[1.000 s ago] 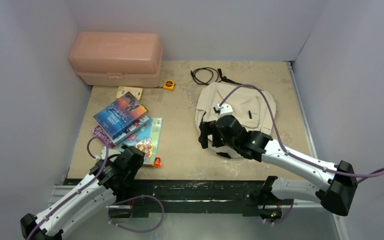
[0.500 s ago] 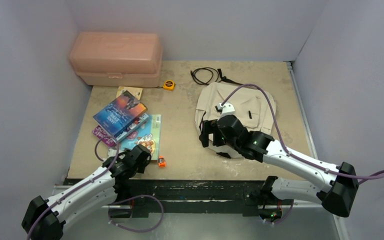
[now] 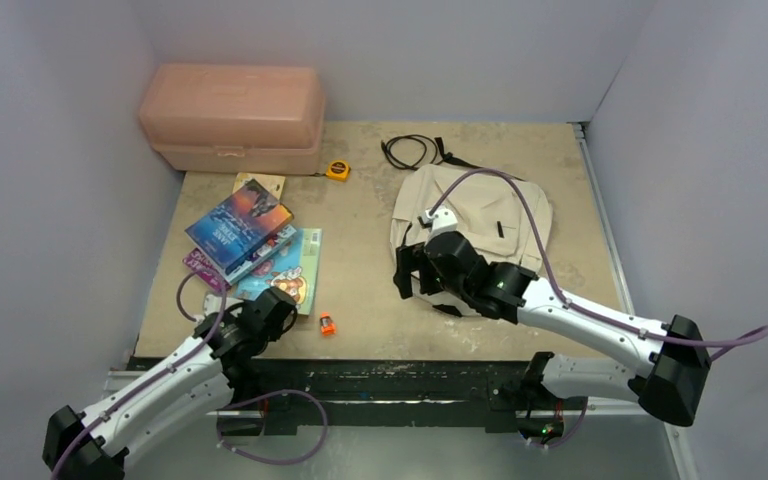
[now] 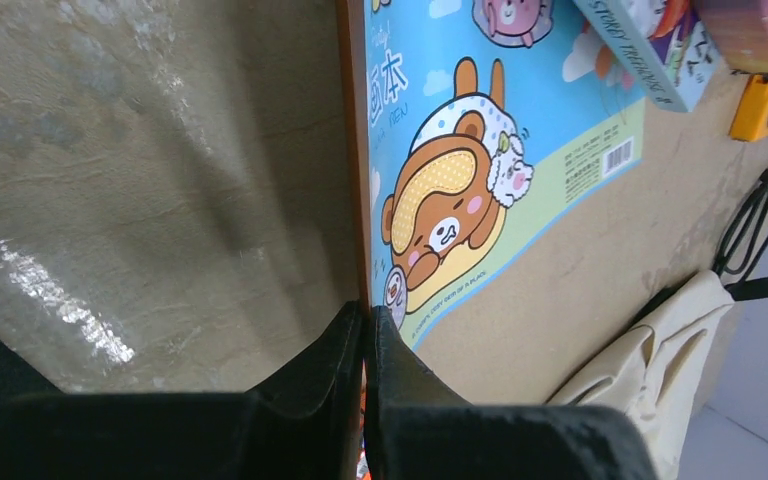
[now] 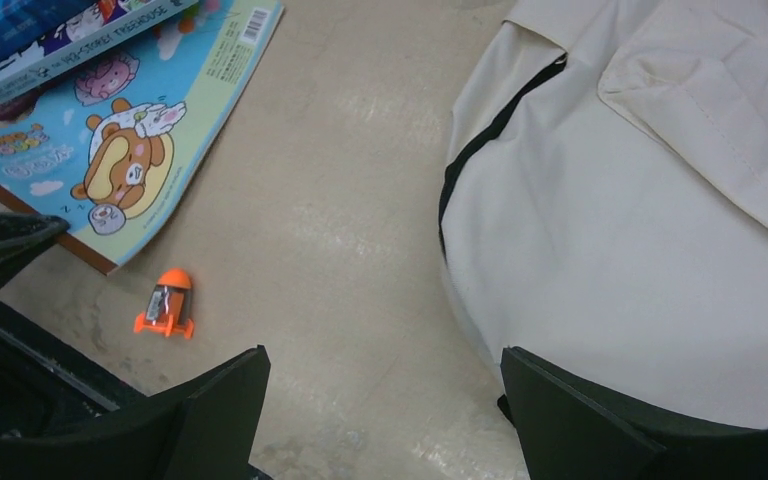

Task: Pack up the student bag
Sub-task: Pick up the book from the center of the board.

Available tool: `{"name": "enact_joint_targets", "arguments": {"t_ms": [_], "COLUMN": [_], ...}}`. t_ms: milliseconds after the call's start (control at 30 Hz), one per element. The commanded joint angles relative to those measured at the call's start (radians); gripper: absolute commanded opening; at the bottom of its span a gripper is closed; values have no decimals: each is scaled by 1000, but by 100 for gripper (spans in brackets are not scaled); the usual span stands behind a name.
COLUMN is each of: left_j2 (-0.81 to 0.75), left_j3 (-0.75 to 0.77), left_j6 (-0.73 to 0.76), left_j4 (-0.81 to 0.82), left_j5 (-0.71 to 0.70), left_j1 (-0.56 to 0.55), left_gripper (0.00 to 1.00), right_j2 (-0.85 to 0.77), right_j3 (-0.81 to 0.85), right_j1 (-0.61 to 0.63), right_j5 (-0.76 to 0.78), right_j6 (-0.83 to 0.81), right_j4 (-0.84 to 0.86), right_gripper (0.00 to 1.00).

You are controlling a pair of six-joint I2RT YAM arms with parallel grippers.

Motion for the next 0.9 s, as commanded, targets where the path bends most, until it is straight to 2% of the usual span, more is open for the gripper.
{"name": "enact_joint_targets", "arguments": {"t_ms": [0, 133, 267, 467, 633, 867], "left_j2": [-47, -88, -102, -109, -92, -33], "left_j3": [132, 230, 322, 439, 531, 660], "left_j6": [42, 66, 88, 159, 220, 311], "left_j4": [-178, -272, -347, -361, -319, -277], "left_j5": [-90, -55, -32, -33, 10, 84], "left_j1": [6, 5, 5, 5, 6, 5], "left_gripper": [0, 0, 0, 0, 0, 0], "right_j2": [-9, -30, -51, 45, 173, 249], "right_j3": [23, -7, -76, -81, -1, 24], "right_j1": [62, 135, 161, 180, 184, 186], "right_j5": [-21, -70, -242, -429, -489, -539], "right_j6": [-135, -295, -457, -679, -759, -750], "right_j4": [110, 248, 504, 741, 777, 870], "right_gripper": [91, 91, 91, 91, 91, 91]}}
